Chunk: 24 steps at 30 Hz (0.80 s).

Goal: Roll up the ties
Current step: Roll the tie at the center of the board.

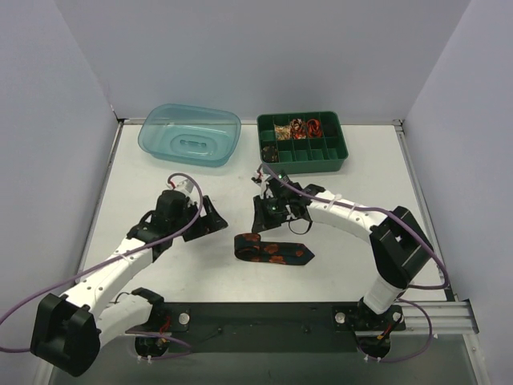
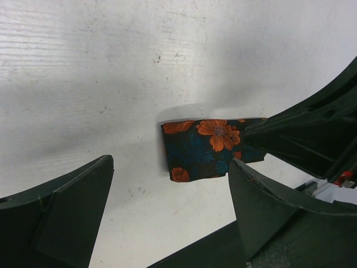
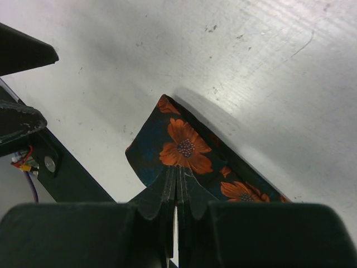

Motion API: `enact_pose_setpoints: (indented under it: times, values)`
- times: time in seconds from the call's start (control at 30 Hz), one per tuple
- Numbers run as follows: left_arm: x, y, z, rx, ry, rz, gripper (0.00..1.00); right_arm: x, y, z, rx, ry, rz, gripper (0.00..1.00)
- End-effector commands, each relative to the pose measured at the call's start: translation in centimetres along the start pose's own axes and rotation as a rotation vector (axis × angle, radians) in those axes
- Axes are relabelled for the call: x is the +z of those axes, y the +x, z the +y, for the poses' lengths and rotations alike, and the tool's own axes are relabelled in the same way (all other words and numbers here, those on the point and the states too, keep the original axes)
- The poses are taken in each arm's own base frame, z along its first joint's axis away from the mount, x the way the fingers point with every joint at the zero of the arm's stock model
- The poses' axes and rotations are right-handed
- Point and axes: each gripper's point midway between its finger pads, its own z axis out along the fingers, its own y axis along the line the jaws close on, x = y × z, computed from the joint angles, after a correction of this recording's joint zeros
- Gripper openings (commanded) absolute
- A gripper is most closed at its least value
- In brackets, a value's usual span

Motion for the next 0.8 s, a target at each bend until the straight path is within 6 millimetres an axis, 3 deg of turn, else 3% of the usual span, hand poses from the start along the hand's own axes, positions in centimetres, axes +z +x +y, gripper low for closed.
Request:
enact_pose_setpoints:
  times: [0.0, 0.5, 0.77]
  values:
    - [0.7, 0.4, -2.3, -0.038, 0.152, 0.035, 0.94, 0.4, 0.8, 1.1, -0.033, -0.025, 0.027, 0.0]
    - [4.1, 3.6, -1.2, -0.127, 0.197, 0.143, 0.93, 1.5, 4.9, 0.1, -0.044, 0.023, 0.105, 0.0]
    - [5.4, 5.9, -2.5, -0.103, 0.203, 0.195, 0.93, 1.8, 6.1, -0.8, -0.039, 0.053, 0.122, 0.0]
